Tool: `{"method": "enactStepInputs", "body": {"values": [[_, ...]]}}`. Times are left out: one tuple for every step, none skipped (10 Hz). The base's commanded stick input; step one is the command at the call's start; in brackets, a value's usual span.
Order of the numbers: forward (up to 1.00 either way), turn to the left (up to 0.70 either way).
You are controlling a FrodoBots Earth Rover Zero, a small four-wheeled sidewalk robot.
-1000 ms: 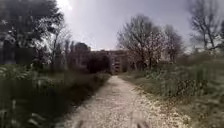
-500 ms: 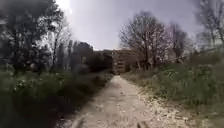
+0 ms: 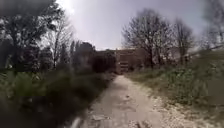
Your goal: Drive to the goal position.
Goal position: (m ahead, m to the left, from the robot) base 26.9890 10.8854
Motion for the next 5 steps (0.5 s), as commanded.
{"method": "enactStepInputs", "body": {"values": [[0.85,-0.19],[0.85,0.00],[0.85,0.00],[0.85,0.00],[0.85,0.00]]}}
